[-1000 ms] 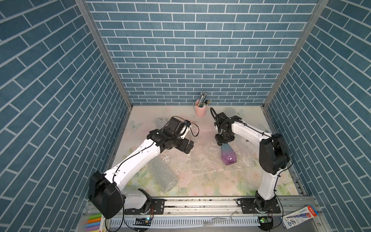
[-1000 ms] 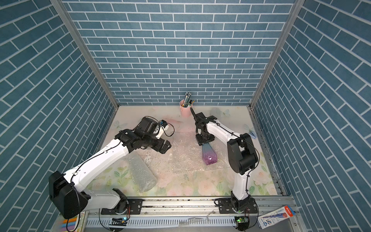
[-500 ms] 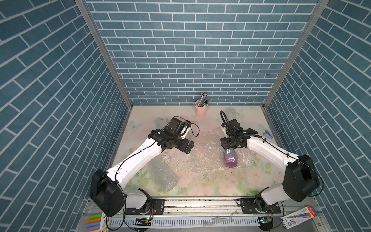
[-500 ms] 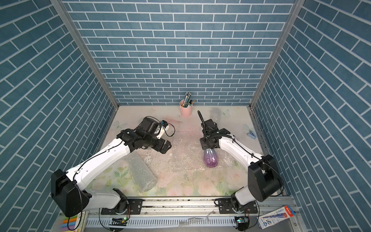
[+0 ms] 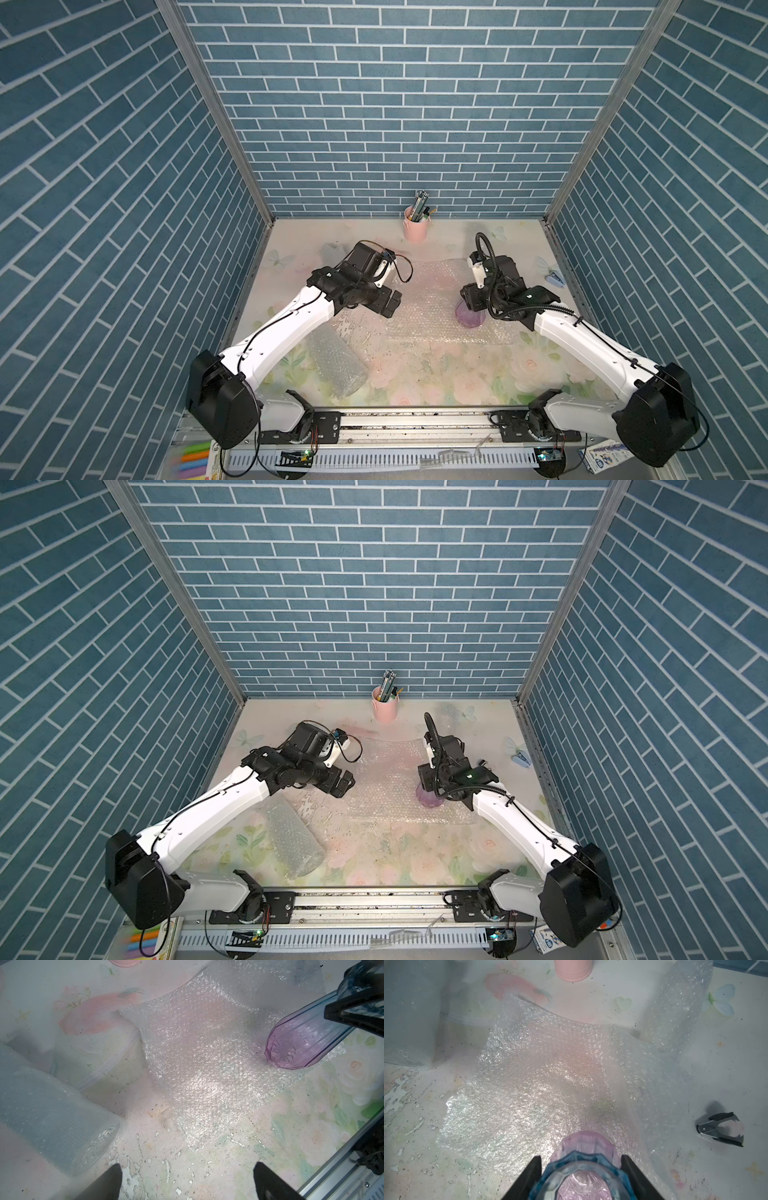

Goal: Unwrap the vase from the bubble wrap
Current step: Pick up the vase from the bubble wrap.

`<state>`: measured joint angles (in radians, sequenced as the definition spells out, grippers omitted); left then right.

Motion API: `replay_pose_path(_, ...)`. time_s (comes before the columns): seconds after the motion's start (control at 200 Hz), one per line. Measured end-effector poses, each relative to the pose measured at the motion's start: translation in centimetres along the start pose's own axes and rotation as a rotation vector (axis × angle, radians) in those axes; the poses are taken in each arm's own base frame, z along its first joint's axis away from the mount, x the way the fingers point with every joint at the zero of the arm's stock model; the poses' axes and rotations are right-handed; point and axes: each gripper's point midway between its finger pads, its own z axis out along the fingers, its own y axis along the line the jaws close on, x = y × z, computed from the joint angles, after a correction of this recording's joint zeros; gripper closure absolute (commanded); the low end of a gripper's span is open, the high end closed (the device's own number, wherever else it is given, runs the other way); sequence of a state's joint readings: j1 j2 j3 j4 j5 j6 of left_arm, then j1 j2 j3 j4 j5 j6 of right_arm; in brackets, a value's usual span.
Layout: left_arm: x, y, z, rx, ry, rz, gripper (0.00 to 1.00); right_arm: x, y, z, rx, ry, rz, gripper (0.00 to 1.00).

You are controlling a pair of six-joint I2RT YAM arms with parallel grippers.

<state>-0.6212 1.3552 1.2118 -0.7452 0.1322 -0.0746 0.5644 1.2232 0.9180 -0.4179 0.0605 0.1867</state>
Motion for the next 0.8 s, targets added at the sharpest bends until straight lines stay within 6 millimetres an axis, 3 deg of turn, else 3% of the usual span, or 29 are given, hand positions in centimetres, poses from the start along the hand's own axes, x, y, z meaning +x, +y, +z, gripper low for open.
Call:
replay_pose_path(0.45, 0.1, 0.0, 0.2, 0.0, 0.006, -0.001, 0.0, -2.0, 0.7, -3.0, -0.049, -0.085, 0.004, 0.54)
replay_pose_path(0.8, 0.1, 0.0, 0.4, 0.003, 0.012, -0.002, 0.0, -8.3, -0.4, -7.4, 0.028, -0.215, 0.021, 0.54)
